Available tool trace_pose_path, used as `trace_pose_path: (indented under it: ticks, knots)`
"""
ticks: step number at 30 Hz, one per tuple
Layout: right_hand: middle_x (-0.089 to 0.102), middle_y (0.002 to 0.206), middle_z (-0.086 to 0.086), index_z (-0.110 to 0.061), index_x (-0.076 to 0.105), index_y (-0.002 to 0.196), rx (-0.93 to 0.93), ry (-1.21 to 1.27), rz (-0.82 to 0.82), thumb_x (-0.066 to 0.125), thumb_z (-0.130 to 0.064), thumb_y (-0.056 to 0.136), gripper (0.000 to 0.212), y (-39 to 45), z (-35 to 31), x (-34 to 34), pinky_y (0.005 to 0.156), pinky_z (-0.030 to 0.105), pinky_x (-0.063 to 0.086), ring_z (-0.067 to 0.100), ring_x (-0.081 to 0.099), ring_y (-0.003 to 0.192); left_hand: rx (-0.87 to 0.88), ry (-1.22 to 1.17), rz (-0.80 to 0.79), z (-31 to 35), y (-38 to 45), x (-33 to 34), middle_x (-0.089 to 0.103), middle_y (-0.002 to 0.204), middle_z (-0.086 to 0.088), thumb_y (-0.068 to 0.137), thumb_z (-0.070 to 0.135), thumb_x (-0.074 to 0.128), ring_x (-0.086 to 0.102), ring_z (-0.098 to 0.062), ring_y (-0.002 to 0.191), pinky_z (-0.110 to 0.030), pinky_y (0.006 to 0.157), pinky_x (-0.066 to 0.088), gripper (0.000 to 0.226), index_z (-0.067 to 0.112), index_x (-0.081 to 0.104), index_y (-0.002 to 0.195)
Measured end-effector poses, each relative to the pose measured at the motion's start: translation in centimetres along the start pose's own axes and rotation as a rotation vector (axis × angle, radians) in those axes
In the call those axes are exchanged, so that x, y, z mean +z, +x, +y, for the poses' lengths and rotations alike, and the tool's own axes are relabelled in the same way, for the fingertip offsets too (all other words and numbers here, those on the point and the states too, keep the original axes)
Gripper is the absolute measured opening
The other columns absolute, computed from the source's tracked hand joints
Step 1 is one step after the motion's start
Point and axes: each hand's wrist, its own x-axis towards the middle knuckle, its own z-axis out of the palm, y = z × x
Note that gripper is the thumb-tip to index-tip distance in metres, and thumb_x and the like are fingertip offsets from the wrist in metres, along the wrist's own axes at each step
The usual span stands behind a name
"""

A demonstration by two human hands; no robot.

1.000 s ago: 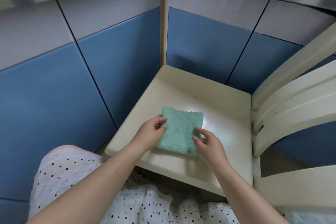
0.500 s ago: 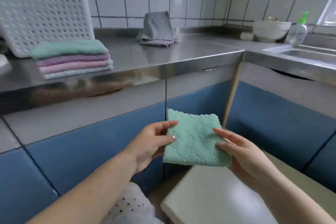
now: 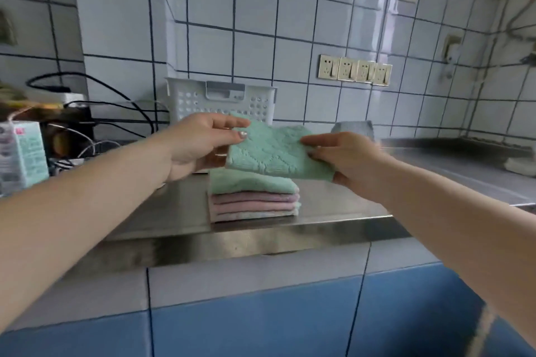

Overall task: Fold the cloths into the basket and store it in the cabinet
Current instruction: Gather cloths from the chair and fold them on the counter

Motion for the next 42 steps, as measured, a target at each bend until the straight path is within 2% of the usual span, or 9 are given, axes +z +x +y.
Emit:
trace_pose_path:
  ticks: [5, 8, 14, 22, 28, 31, 34, 37, 42]
  knots:
    - [0.061, 0.090, -0.003, -0.024, 0.070, 0.102, -0.015, -0.193, -0.006, 0.058, -0.012, 0.091, 0.020, 4.4, -0.2, 2.8, 0.070, 0.023, 0.051, 0.013, 0.055, 0.081, -0.065, 0.159, 0.022, -2.1, 3.0, -2.5, 0.063, 0.103, -0.002, 0.087, 0.010, 0.062, 0.058, -0.008, 0.085, -0.016, 0.069, 0.049, 0.026, 0.019, 0.063, 0.112]
    - [0.061, 0.092, -0.001, -0.019, 0.069, 0.108, -0.028, -0.252, 0.002, 0.057, -0.011, 0.091, 0.022, 5.7, 0.6, 3.6, 0.071, 0.022, 0.047, 0.012, 0.053, 0.076, -0.079, 0.233, 0.025, -3.3, 3.7, -2.6, 0.057, 0.126, -0.005, 0.087, 0.012, 0.064, 0.045, -0.010, 0.117, -0.021, 0.102, 0.025, 0.033, 0.015, 0.061, 0.119]
    - [0.058, 0.089, -0.006, -0.020, 0.068, 0.113, -0.047, -0.329, 0.007, 0.055, -0.013, 0.093, 0.025, 6.9, 2.3, 4.0, 0.070, 0.021, 0.043, 0.008, 0.047, 0.071, -0.101, 0.245, 0.021, -5.2, 5.0, -3.0, 0.054, 0.125, -0.002, 0.087, 0.013, 0.064, 0.041, -0.007, 0.113, -0.018, 0.098, 0.024, 0.036, 0.015, 0.061, 0.122]
    - [0.063, 0.110, 0.004, -0.018, 0.067, 0.114, -0.011, -0.371, -0.064, 0.057, -0.015, 0.092, 0.024, 7.6, 3.1, 4.9, 0.096, 0.033, 0.049, 0.020, 0.059, 0.099, -0.231, 0.238, -0.009, -6.8, 5.1, -4.3, 0.065, 0.113, -0.005, 0.087, 0.014, 0.065, 0.058, -0.009, 0.089, -0.016, 0.056, 0.052, 0.027, 0.019, 0.065, 0.114]
    - [0.063, 0.113, 0.001, -0.021, 0.066, 0.115, -0.015, -0.470, -0.073, 0.054, -0.018, 0.094, 0.025, 7.6, 3.0, 4.1, 0.087, 0.030, 0.052, 0.015, 0.057, 0.090, -0.034, 0.701, 0.052, -5.7, 5.4, -3.8, 0.050, 0.131, -0.004, 0.086, 0.047, 0.058, 0.052, -0.016, 0.111, -0.025, 0.087, 0.040, 0.046, 0.028, 0.052, 0.128]
    - [0.060, 0.102, -0.005, -0.025, 0.056, 0.129, -0.156, -0.552, -0.033, 0.040, -0.018, 0.099, 0.035, 7.3, 1.9, 4.0, 0.056, 0.018, 0.039, 0.007, 0.045, 0.057, 0.060, 0.837, 0.041, -3.0, 5.3, -3.0, 0.046, 0.141, 0.002, 0.092, 0.049, 0.046, 0.045, -0.017, 0.126, -0.026, 0.094, 0.031, 0.046, 0.030, 0.048, 0.134]
    - [0.048, 0.139, -0.006, -0.025, 0.048, 0.136, -0.324, -0.658, -0.035, 0.032, -0.019, 0.101, 0.039, 7.5, 0.4, 4.7, 0.044, 0.010, 0.035, 0.004, 0.041, 0.053, 0.096, 0.852, -0.014, -1.3, 5.7, -1.9, 0.046, 0.142, 0.006, 0.098, 0.038, 0.040, 0.041, -0.013, 0.130, -0.026, 0.102, 0.027, 0.040, 0.029, 0.047, 0.136]
    - [0.034, 0.151, -0.005, -0.024, 0.041, 0.141, -0.374, -0.858, -0.174, 0.030, -0.021, 0.102, 0.040, 7.7, 0.5, 6.3, 0.083, 0.010, 0.044, 0.011, 0.057, 0.103, 0.087, 0.995, -0.123, -2.7, 5.8, -0.5, 0.041, 0.147, 0.002, 0.101, 0.032, 0.033, 0.037, -0.016, 0.133, -0.025, 0.106, 0.025, 0.041, 0.023, 0.043, 0.140]
    - [0.024, 0.153, 0.008, -0.020, 0.025, 0.147, -0.286, -1.076, -0.488, 0.020, -0.030, 0.104, 0.045, 7.9, 3.6, 6.9, 0.113, 0.031, 0.014, 0.026, 0.019, 0.142, -0.069, 1.235, -0.329, -7.3, 6.3, 0.3, -0.017, 0.153, 0.003, 0.102, 0.035, 0.011, -0.008, -0.013, 0.145, -0.012, 0.102, -0.020, 0.052, 0.019, -0.003, 0.150]
